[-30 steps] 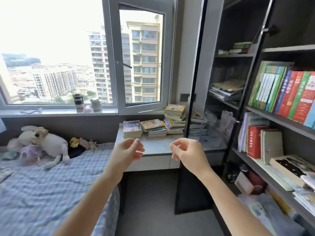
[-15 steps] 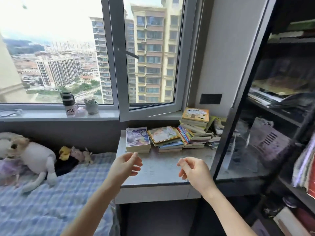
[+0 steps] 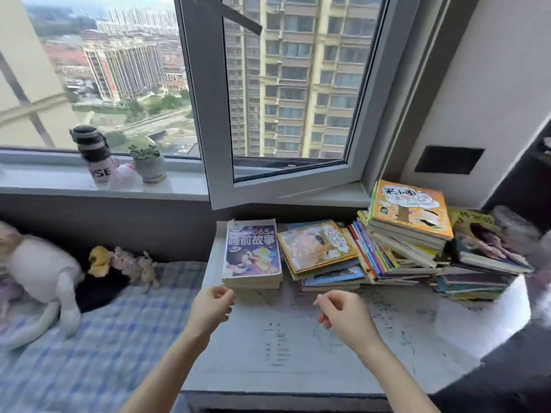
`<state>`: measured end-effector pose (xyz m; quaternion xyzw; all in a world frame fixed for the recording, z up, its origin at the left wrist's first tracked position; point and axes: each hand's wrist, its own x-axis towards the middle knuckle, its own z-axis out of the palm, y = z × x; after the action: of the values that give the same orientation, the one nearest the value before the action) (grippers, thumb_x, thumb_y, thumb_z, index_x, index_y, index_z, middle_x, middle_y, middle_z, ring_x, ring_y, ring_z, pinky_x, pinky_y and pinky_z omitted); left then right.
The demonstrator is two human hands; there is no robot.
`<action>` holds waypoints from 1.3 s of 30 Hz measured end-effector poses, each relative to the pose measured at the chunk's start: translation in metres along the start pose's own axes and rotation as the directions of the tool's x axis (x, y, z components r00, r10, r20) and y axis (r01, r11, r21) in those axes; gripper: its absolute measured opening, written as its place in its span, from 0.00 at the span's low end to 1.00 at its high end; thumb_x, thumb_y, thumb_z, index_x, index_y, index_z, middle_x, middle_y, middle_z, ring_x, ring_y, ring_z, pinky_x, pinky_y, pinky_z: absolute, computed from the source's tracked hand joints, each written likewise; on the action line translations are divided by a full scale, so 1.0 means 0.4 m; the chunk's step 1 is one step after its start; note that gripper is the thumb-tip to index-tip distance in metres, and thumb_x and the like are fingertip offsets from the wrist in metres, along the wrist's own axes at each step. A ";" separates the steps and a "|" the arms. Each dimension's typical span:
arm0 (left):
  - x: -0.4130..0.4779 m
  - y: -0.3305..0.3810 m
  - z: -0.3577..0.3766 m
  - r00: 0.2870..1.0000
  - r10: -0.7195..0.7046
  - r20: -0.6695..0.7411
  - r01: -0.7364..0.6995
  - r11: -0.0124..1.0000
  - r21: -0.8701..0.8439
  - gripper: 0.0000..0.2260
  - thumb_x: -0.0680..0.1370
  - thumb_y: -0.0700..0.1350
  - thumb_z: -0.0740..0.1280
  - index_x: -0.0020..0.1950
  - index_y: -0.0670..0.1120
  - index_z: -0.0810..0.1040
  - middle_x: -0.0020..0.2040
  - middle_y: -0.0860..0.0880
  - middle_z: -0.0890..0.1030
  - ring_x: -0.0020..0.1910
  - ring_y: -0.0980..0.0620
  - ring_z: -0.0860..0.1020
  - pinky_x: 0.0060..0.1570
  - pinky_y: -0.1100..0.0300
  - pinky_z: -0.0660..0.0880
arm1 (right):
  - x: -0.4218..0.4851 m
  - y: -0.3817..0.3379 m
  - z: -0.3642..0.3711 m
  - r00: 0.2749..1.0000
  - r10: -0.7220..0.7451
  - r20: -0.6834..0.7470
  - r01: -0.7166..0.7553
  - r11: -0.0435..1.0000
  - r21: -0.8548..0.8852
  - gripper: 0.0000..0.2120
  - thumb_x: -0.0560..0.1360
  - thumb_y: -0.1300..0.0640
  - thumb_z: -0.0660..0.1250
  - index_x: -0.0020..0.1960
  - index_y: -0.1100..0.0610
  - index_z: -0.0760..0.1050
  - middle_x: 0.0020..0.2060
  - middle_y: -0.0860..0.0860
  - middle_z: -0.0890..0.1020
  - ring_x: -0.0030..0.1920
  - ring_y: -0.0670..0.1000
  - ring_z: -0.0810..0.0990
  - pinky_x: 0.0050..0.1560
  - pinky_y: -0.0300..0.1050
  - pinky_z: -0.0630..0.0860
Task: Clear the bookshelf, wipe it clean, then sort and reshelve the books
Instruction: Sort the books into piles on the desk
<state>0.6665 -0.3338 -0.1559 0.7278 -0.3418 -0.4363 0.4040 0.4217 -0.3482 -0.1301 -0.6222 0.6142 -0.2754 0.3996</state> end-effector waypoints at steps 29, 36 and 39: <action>0.538 -0.096 0.041 0.957 -0.278 0.086 0.280 0.960 -0.010 0.16 0.80 0.48 0.57 0.67 0.47 0.71 0.62 0.46 0.77 0.63 0.44 0.74 0.60 0.50 0.71 | 0.567 0.020 0.337 0.829 -0.515 0.219 0.547 0.662 -0.512 0.18 0.75 0.55 0.64 0.61 0.61 0.67 0.35 0.52 0.82 0.26 0.47 0.77 0.22 0.33 0.71; 0.547 -0.073 0.054 0.966 -0.257 0.019 0.251 0.955 0.156 0.14 0.76 0.44 0.66 0.37 0.52 0.62 0.43 0.47 0.75 0.43 0.47 0.72 0.43 0.57 0.68 | 0.588 -0.027 0.235 0.911 -0.368 0.184 0.411 0.829 -0.379 0.18 0.79 0.54 0.57 0.63 0.64 0.69 0.39 0.44 0.77 0.31 0.41 0.77 0.29 0.31 0.70; 0.523 -0.063 0.055 0.942 -0.297 0.155 0.289 0.955 0.073 0.08 0.73 0.45 0.71 0.41 0.47 0.73 0.40 0.49 0.77 0.42 0.48 0.76 0.42 0.57 0.72 | 0.585 -0.011 0.251 0.926 -0.324 0.193 0.375 0.845 -0.381 0.17 0.79 0.57 0.59 0.66 0.62 0.67 0.42 0.48 0.79 0.34 0.42 0.77 0.29 0.34 0.70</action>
<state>0.7307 -0.5068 -0.2598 0.7417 -0.2726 -0.5415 0.2870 0.5297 -0.5629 -0.2142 -0.8091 0.5090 -0.1699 0.2394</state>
